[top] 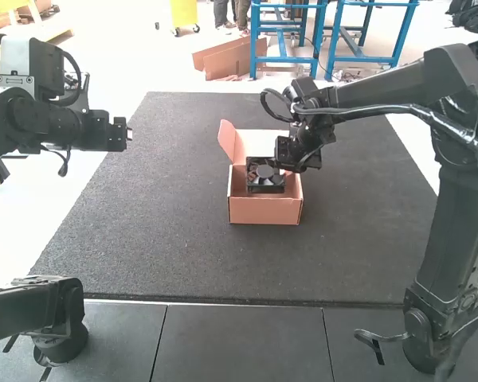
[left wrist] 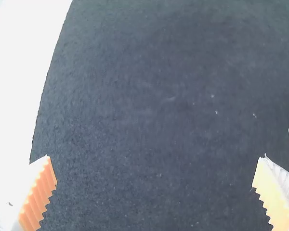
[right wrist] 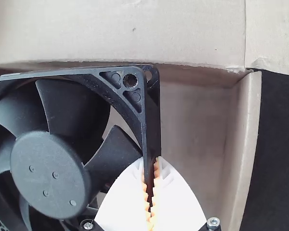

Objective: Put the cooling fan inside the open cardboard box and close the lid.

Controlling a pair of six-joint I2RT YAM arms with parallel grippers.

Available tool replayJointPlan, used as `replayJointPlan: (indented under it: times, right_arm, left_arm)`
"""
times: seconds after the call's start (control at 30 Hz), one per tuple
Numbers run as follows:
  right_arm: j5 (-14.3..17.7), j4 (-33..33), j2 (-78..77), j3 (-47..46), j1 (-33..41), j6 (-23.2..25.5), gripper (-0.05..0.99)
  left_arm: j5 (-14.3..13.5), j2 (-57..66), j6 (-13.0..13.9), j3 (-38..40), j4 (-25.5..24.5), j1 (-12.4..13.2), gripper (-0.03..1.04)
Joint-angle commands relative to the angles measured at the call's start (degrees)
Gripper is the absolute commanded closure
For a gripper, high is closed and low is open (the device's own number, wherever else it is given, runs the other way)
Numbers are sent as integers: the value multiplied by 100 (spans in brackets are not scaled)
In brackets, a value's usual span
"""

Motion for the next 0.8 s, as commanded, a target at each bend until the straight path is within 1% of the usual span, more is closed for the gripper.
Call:
replayJointPlan:
  times: [0.0,0.03,0.1,0.17,0.23,0.27,0.33,0.43,0.53,0.6,0.63,0.7,0.77]
  right_arm:
    - [22,56,65,79,52,-41,95]
    - [14,56,100,88,43,-50,94]
    - [-4,64,109,132,43,-59,78]
    - [-48,56,109,211,35,-68,69]
    - [-92,47,109,352,26,-68,55]
    - [-180,-6,91,448,17,-68,50]
    - [-303,-103,65,650,-1,-59,43]
    - [-584,-314,-32,976,-9,-15,35]
    - [-760,-586,-164,1213,-159,2,24]
    - [-804,-735,-295,1257,-308,-6,11]
    - [-804,-771,-357,1257,-370,-33,7]
    - [-778,-841,-541,1239,-519,-59,3]
    - [-769,-850,-717,1178,-704,-94,3]
  left_arm:
    - [71,-83,77,-21,104,-50,4]
    - [71,-65,68,-13,121,-41,4]
    - [80,-48,68,-13,174,-41,4]
    - [71,-12,68,-13,218,-41,4]
    - [71,31,68,14,227,-41,4]
    - [80,75,68,31,236,-41,4]
    - [80,172,59,58,262,-41,4]
    - [106,383,59,137,288,-50,4]
    - [141,620,51,190,420,-147,4]
    - [141,787,51,225,587,-261,4]
    - [132,866,51,251,649,-331,4]
    - [132,1060,51,321,754,-481,4]
    - [132,1271,42,409,851,-639,4]
